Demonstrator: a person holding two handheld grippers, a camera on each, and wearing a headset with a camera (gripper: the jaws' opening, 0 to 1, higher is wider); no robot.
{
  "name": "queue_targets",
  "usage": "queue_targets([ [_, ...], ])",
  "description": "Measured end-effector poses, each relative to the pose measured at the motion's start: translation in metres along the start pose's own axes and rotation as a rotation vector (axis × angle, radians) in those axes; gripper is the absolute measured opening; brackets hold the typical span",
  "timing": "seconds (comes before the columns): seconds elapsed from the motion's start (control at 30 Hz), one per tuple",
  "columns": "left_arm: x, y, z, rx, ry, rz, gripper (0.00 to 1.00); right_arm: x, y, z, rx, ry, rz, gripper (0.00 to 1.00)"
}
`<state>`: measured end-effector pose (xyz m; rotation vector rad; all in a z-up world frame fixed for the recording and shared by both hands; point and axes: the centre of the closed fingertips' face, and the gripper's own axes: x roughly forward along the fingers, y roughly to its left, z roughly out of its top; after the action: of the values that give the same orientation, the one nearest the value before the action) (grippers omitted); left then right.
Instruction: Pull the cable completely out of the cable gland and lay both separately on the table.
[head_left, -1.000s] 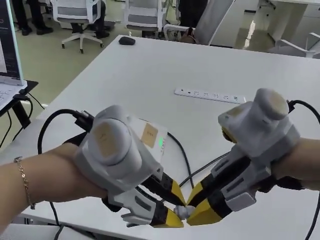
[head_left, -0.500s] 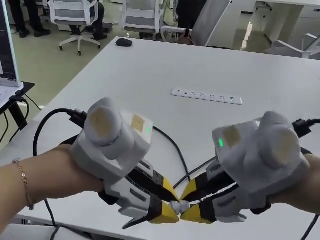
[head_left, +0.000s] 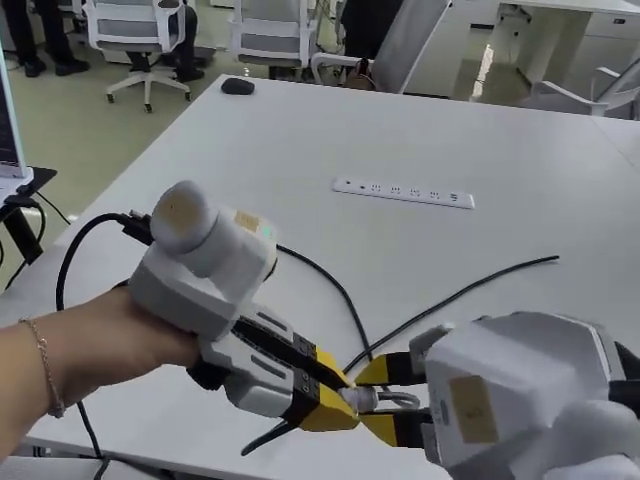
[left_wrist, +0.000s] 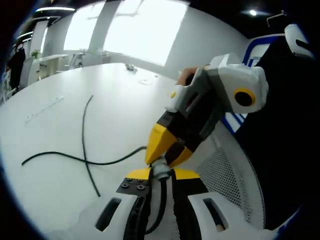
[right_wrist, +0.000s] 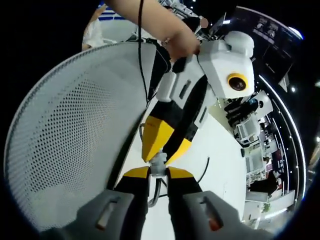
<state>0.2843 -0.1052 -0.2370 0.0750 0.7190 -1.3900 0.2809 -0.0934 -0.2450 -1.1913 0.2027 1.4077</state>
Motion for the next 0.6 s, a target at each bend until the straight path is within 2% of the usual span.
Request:
queue_targets([
  [0.03, 0.0019, -0.0028, -0.0018, 0.025, 0.012, 0.005, 0.16, 0.0008, 0.0022, 0.0004, 0.016, -0.004, 0.029, 0.12],
  [0.1, 0.0037, -0.0054, -0.0067, 0.13, 0.07, 0.035, 0.16, 0.0027, 0.0071, 0.0009, 0.072, -0.008, 0.077, 0.12],
  [0.17, 0.0036, -0.0079, -0.0063, 0.213, 0.102, 0.049, 0.16, 0.0048, 0.0086, 0.0007, 0.15, -0.024, 0.124, 0.13],
  [0.2, 0.0036, -0.0087, -0.005, 0.229, 0.105, 0.056, 0.16, 0.0047, 0.0113, -0.0003, 0.193, -0.025, 0.164, 0.16],
  [0.27, 0.003, -0.0093, -0.0039, 0.283, 0.127, 0.077, 0.16, 0.004, 0.0048, -0.0015, 0.209, -0.033, 0.164, 0.19],
  [0.3, 0.0023, -0.009, -0.0043, 0.344, 0.152, 0.094, 0.16, 0.0027, 0.0053, -0.0013, 0.242, -0.038, 0.194, 0.19],
  [0.37, 0.0015, -0.0089, -0.0067, 0.393, 0.195, 0.118, 0.16, -0.0004, 0.0084, 0.0004, 0.279, -0.052, 0.257, 0.19],
  [0.43, 0.0015, -0.0093, -0.0064, 0.501, 0.241, 0.151, 0.16, -0.0005, 0.0026, 0.0003, 0.285, -0.058, 0.253, 0.18],
  [0.53, 0.0018, -0.0098, -0.0079, 0.565, 0.28, 0.179, 0.16, -0.0008, 0.0028, 0.0043, 0.31, -0.073, 0.275, 0.17],
  [0.6, 0.0023, -0.0095, -0.009, 0.578, 0.291, 0.193, 0.16, 0.0009, 0.0033, 0.004, 0.333, -0.066, 0.282, 0.14],
])
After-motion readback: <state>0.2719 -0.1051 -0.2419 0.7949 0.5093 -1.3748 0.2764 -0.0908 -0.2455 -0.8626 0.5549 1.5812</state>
